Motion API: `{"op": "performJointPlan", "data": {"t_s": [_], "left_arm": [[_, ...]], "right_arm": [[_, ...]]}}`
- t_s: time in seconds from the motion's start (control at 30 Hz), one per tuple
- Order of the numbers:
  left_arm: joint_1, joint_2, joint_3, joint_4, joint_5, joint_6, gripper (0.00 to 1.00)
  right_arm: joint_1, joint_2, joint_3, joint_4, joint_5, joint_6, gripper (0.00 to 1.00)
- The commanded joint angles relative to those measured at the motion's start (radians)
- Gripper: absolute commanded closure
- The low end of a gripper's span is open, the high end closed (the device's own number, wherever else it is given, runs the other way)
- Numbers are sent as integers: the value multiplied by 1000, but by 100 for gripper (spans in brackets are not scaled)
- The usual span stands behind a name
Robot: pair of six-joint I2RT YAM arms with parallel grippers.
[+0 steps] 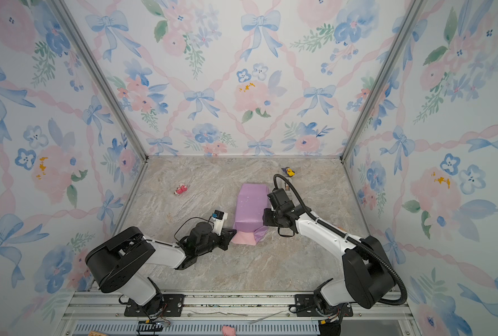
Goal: Wrap the gift box in paper
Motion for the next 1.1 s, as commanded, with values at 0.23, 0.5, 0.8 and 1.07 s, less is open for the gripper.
{"op": "performJointPlan", "data": {"t_s": [0.23,0.5,0.8,1.07], "left_arm": [[26,-214,-94,-17,-93,0,91],[49,-161,-69,-147,-100,3,99],[23,22,56,-86,84,17,100],[12,90,87,1,124,5,100]], "right_arm": [[-20,122,53,-18,-140,-72,53],[-36,131,35,-39,-136,-89,58],[-37,133,26,-24,-140,-86,61],[-38,128,22,-19,-143,-84,62]]}}
